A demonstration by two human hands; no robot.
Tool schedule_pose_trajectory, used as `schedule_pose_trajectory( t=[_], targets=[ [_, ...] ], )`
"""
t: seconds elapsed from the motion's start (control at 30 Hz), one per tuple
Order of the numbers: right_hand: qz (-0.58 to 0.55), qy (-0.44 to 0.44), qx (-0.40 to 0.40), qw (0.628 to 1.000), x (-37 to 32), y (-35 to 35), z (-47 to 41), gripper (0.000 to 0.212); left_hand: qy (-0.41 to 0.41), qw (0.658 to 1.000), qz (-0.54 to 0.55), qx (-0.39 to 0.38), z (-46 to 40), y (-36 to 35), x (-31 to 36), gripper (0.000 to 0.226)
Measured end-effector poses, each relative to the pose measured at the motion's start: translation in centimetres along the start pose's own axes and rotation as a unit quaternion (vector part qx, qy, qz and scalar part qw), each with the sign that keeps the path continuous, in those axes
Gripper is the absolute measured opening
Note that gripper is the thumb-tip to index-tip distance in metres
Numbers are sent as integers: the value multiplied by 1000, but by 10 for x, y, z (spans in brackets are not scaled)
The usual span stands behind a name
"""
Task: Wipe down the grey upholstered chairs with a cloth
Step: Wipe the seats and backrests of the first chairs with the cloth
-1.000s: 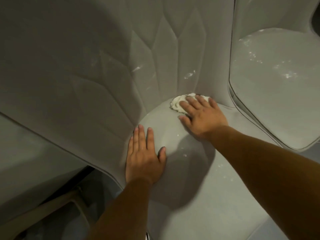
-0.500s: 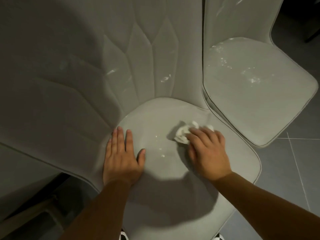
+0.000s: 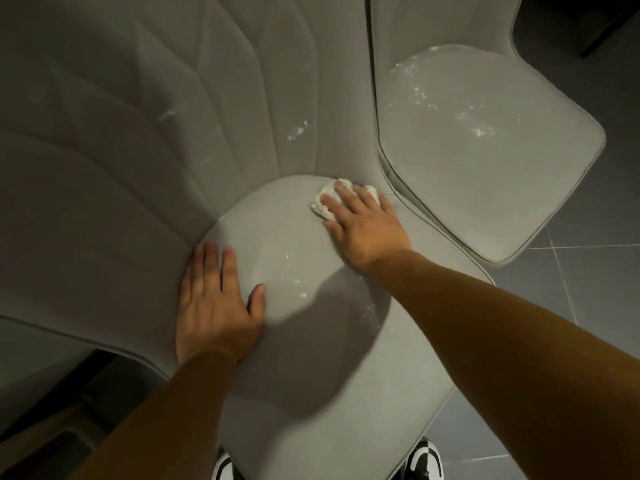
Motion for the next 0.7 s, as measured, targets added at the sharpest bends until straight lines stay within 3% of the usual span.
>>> schedule_pose_trajectory(
  t=[0.13, 0.27, 0.37, 0.43, 0.47, 0.6, 0.7],
  targets=[
    [-46, -1, 12, 999, 45, 15, 91, 45, -8, 1000, 10, -23, -1, 2, 0, 81],
    [-82, 7, 10, 997, 44, 33, 164, 47, -26, 998, 13, -47, 1, 7, 2, 82],
    [-106, 94, 87, 986, 30, 68, 157, 34, -35, 998, 3, -60, 2, 9, 5, 83],
    [-117, 65, 128, 983, 44, 89, 129, 37, -30, 997, 2, -78, 7, 12, 9, 83],
    [-113, 34, 116, 986, 53, 94, 111, 38, -25, 996, 3, -86, 11, 13, 11, 84],
    [-32, -54, -64, 996, 79, 62, 72, 52, -64, 991, -6, -114, 27, 18, 23, 86],
    [-50, -99, -36, 993, 73, 30, 101, 57, -75, 986, -19, -145, 29, 22, 22, 84]
  ],
)
Point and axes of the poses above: each hand's wrist, its own z-axis away from the middle knuckle, its own y-axis out of the back of the hand, x = y × z, the point moved 7 cm from there along -z, towards the middle knuckle, and after that the axes turned 14 degrees about -z, right-handed, at the moved point
